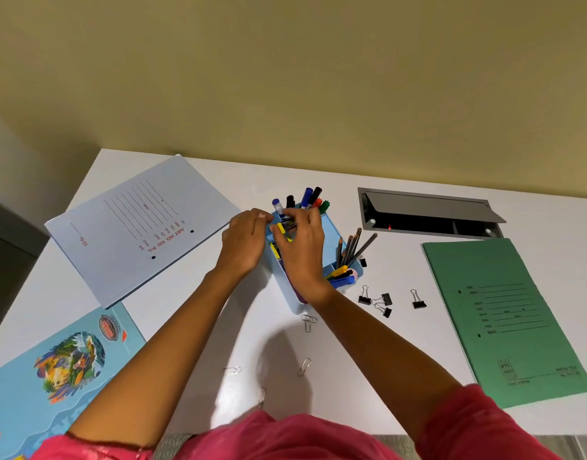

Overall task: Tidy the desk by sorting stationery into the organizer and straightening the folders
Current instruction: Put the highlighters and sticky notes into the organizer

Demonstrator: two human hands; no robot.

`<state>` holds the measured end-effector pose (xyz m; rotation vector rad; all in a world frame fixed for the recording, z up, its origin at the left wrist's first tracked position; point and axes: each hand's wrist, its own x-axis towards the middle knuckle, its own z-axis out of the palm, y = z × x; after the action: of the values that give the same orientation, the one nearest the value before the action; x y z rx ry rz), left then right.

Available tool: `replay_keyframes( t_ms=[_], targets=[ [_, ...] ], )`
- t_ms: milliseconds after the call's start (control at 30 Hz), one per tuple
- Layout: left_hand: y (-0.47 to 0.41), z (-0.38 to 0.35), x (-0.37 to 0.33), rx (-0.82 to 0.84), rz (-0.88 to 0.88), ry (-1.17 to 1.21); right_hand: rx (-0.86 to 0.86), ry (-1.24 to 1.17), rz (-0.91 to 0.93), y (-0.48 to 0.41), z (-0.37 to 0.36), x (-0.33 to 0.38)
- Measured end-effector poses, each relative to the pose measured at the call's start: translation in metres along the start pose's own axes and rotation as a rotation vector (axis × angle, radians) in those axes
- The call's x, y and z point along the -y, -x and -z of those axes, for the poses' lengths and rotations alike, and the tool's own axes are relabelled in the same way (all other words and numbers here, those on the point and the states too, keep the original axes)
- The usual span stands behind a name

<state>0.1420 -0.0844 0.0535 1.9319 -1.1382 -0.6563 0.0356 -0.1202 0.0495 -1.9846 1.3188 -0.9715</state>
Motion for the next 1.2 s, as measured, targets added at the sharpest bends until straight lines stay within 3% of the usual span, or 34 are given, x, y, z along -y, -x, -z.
replay_keyframes(
  t_ms=[433,533,967,1200],
  targets=[
    [-0.019,-0.009,0.011,0.350,-0.081,-0.634,0.147,0.374,-0.071,-0.007,-0.029,-0.005],
    [-0.025,-0.011,0.012,0.367,-0.062,-0.630,0.171,0.416,-0.052,-0.006,-0.030,-0.007],
    [-0.032,-0.012,0.015,0.300,-0.039,-0.561,0.121,0.189,-0.086,0.001,-0.005,-0.002],
    [-0.024,-0.007,0.018,0.169,-0.044,-0.330,-0.129,0.084,0.049,0.006,0.044,0.016]
  ],
)
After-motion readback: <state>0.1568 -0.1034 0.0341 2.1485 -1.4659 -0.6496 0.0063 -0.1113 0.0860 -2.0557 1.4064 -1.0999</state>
